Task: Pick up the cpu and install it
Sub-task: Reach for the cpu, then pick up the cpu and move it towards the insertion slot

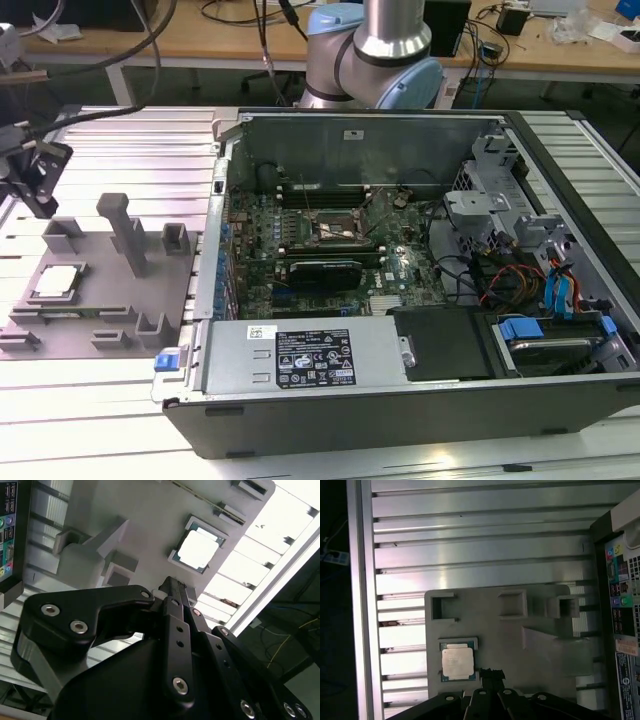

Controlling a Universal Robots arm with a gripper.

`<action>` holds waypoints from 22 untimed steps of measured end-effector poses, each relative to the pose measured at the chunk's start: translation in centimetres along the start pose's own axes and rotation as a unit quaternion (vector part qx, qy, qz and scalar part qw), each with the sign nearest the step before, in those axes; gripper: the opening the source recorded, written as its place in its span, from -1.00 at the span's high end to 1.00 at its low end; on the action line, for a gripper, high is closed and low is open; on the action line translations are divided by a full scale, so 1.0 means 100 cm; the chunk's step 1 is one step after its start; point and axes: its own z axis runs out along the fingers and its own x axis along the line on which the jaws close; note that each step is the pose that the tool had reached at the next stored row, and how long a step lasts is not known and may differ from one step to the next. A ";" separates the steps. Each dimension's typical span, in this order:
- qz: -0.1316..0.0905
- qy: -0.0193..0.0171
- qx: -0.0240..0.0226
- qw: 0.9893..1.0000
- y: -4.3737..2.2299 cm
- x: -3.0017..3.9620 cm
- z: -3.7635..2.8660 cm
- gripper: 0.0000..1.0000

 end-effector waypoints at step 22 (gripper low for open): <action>0.000 0.000 0.000 1.000 -0.0010 0.0062 0.0122 0.79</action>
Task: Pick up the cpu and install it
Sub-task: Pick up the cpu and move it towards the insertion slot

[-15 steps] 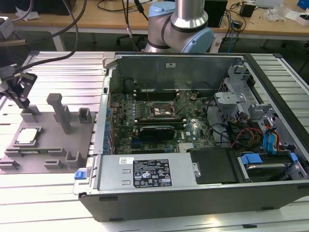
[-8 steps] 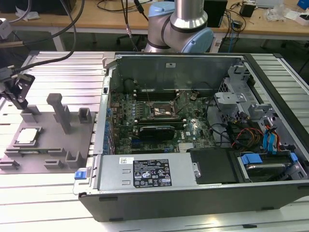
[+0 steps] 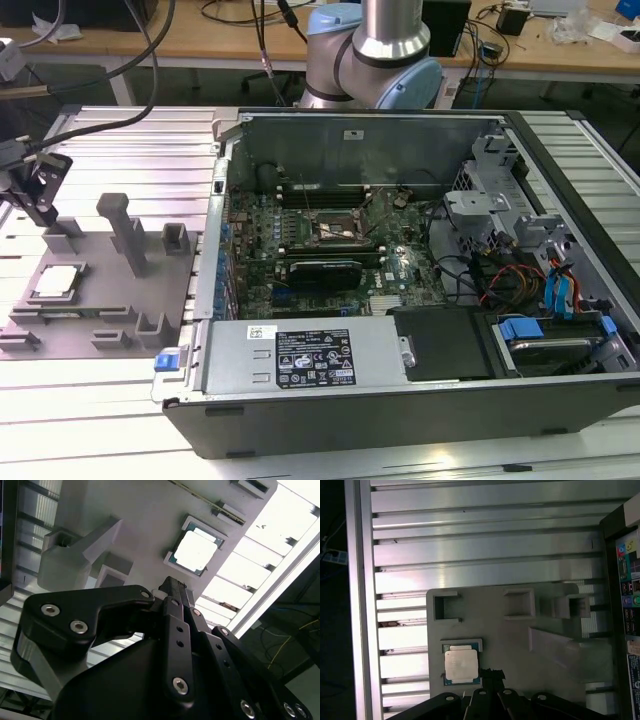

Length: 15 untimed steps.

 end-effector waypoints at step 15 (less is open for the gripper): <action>0.000 0.000 0.000 1.000 -0.0015 0.0130 0.0102 0.79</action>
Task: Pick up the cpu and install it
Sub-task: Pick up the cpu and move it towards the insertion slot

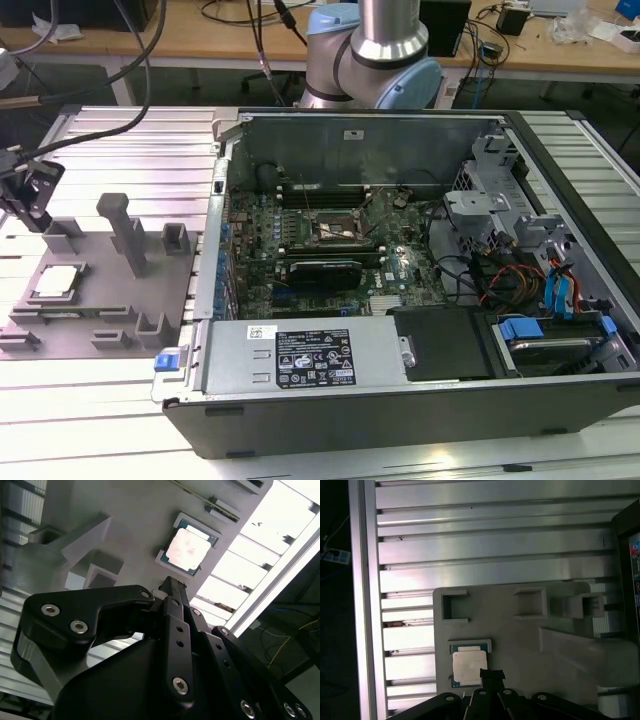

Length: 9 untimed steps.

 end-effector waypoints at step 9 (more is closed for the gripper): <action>0.000 0.000 0.000 1.000 -0.0009 0.0061 0.0079 0.79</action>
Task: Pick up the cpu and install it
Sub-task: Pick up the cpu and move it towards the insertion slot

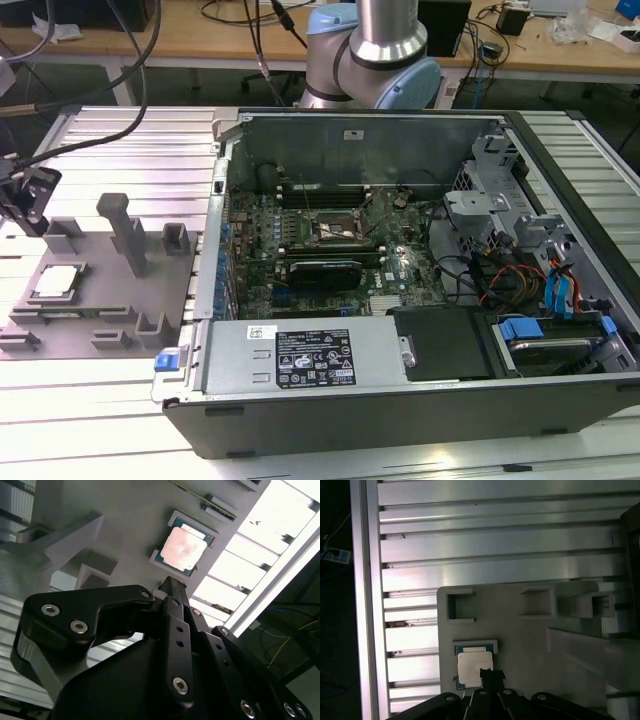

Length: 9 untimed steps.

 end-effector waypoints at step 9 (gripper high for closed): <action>0.000 0.000 0.000 1.000 -0.0023 0.0052 0.0097 0.79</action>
